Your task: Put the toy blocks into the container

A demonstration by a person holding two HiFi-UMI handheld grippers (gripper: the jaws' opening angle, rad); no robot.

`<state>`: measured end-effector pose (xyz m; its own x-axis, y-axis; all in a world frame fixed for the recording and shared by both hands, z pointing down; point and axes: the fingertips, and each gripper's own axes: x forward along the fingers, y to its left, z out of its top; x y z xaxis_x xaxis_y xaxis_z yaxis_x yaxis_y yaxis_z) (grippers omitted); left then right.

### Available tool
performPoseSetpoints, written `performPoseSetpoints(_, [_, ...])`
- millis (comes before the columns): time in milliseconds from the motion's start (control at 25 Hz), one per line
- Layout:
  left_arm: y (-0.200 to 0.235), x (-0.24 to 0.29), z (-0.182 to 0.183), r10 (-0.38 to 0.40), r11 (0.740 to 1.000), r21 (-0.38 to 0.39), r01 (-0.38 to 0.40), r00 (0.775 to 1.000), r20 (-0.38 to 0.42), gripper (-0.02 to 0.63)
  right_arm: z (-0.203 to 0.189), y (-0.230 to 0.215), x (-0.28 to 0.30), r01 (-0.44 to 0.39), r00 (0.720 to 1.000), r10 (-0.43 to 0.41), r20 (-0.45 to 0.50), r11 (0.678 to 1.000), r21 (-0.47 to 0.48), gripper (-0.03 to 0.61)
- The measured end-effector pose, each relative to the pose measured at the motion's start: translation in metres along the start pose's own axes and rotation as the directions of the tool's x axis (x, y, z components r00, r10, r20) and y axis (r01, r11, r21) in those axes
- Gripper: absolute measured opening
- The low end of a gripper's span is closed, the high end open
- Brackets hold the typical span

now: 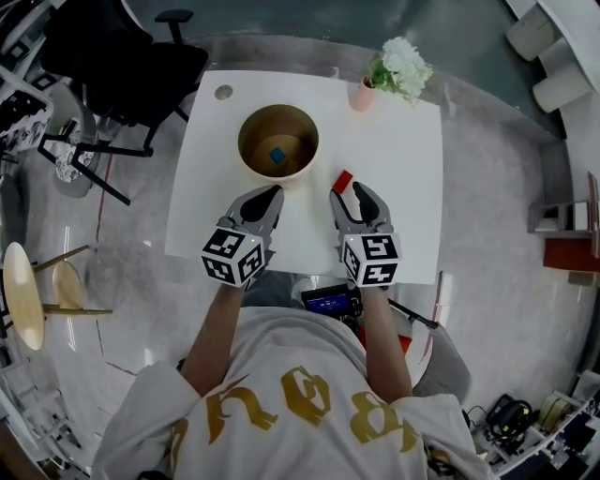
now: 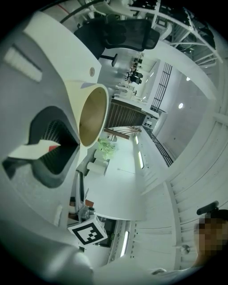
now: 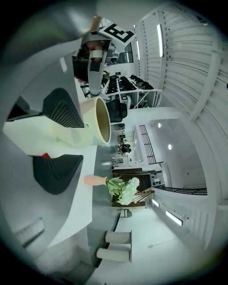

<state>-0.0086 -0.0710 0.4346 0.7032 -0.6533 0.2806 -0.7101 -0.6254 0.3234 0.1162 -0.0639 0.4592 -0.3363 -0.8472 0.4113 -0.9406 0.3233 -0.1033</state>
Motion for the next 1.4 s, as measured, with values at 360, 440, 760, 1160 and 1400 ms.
performPoseSetpoints(360, [-0.019, 0.013, -0.025, -0.043, 0.999, -0.002, 0.043, 0.997, -0.057, 0.002, -0.028, -0.014, -0.015, 0.047, 0.998, -0.045, -0.046, 0.998, 0.045, 0.204])
performPoseSetpoints(440, [-0.019, 0.015, -0.031, -0.040, 0.999, -0.003, 0.040, 0.997, -0.068, 0.002, -0.034, -0.015, -0.013, 0.051, 0.997, -0.048, -0.062, 0.997, 0.059, 0.206])
performPoseSetpoints(760, [-0.007, 0.022, -0.053, -0.018, 1.000, -0.023, 0.015, 0.994, -0.104, 0.002, -0.052, -0.022, 0.002, 0.078, 0.991, -0.066, -0.116, 0.991, 0.105, 0.206])
performPoseSetpoints(1160, [-0.001, 0.042, -0.080, -0.039, 0.999, -0.026, 0.035, 0.984, -0.173, 0.002, -0.082, -0.036, 0.033, 0.123, 0.975, -0.088, -0.204, 0.978, 0.166, 0.216])
performPoseSetpoints(1400, [0.008, 0.049, -0.094, -0.046, 0.998, -0.044, 0.038, 0.978, -0.205, 0.002, -0.103, -0.048, 0.056, 0.162, 0.959, -0.112, -0.260, 0.970, 0.180, 0.232])
